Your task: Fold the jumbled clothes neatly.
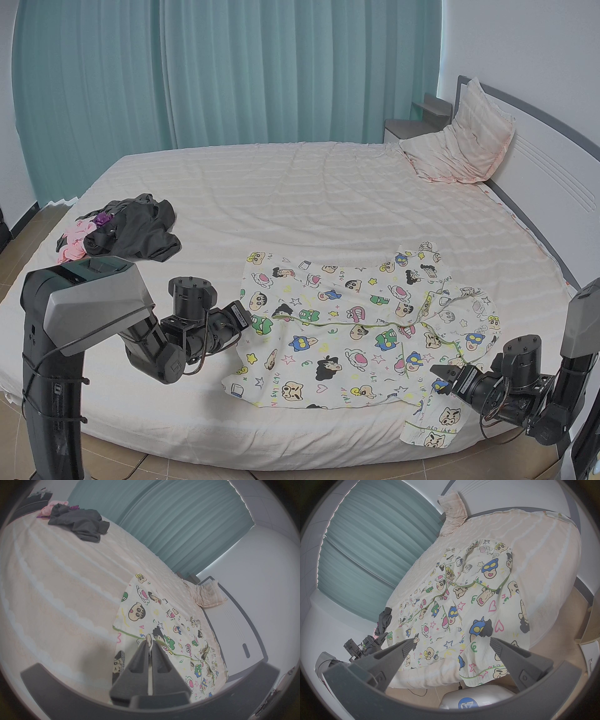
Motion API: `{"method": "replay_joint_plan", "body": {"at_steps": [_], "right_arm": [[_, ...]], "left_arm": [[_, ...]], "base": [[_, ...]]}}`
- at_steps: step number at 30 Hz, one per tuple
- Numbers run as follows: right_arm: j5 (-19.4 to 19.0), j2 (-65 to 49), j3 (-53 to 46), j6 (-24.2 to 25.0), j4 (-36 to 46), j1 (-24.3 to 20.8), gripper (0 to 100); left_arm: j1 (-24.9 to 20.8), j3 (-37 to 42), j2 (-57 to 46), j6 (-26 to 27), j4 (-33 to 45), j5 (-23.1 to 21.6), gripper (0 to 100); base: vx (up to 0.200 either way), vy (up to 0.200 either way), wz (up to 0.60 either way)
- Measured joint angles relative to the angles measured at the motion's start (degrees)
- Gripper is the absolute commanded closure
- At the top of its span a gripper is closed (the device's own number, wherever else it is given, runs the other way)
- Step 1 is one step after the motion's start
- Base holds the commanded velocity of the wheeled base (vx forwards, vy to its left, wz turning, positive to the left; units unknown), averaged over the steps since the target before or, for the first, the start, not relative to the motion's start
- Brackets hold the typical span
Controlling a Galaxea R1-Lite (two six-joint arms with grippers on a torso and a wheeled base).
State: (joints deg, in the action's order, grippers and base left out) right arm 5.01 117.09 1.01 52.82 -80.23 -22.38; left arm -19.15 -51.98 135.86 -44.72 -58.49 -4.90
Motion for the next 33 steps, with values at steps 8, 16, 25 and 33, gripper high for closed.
{"method": "replay_joint_plan", "body": {"at_steps": [8,16,25,33], "right_arm": [[0.0,0.0,0.0,0.02,0.0,0.0,0],[0.0,-0.04,0.0,0.0,0.0,-0.02,0],[0.0,-0.04,0.0,0.0,0.0,0.0,0],[0.07,0.05,0.0,0.0,0.02,0.01,0]], "left_arm": [[1.18,-3.97,0.0,5.11,3.69,0.37,100],[3.94,-6.14,0.07,8.95,5.56,3.23,100],[4.13,-8.41,1.4,9.25,7.51,3.32,0],[4.27,-11.43,2.61,9.06,11.28,3.46,0]], "base": [[0.0,0.0,0.0],[0.0,0.0,0.0],[0.0,0.0,0.0],[0.0,0.0,0.0]]}}
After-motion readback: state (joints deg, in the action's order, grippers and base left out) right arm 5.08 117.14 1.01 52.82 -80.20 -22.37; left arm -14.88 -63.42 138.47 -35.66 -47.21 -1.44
